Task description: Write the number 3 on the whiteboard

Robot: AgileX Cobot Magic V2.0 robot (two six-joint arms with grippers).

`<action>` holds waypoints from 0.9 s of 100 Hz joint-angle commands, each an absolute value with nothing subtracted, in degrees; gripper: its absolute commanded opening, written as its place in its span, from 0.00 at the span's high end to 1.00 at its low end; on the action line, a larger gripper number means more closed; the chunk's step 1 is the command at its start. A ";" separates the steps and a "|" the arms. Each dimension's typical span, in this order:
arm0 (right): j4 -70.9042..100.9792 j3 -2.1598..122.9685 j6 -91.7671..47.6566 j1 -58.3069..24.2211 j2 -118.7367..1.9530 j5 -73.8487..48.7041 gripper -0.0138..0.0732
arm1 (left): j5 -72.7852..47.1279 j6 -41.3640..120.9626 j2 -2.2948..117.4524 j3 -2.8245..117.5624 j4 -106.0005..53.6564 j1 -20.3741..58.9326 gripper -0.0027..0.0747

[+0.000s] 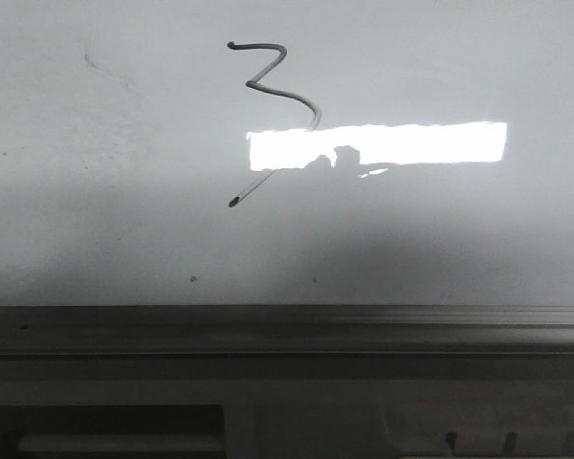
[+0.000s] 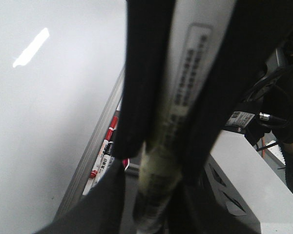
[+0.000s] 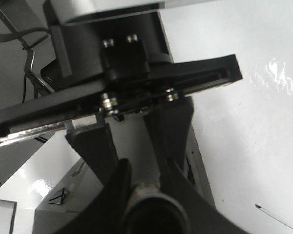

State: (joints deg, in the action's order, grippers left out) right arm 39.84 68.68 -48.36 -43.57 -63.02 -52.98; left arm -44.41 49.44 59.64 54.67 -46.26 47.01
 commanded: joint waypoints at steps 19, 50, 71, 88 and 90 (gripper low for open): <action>43.41 70.54 -48.93 -43.47 -61.75 -49.25 0.83 | -41.16 48.86 59.15 56.88 -48.82 47.20 0.99; 42.47 70.54 -48.93 -39.22 -58.27 -39.93 0.19 | -30.56 30.03 59.15 56.25 -43.02 42.20 0.99; 42.47 70.42 -48.22 -29.78 -52.89 -38.02 0.48 | -30.24 18.25 61.09 54.09 -39.65 32.40 0.99; 42.47 68.09 -46.30 -26.60 -50.91 -38.41 0.92 | -30.24 17.61 64.60 53.22 -39.65 27.60 0.99; 42.47 67.70 -45.73 -26.60 -50.83 -38.30 0.91 | -30.24 17.61 65.04 53.23 -39.53 27.45 0.99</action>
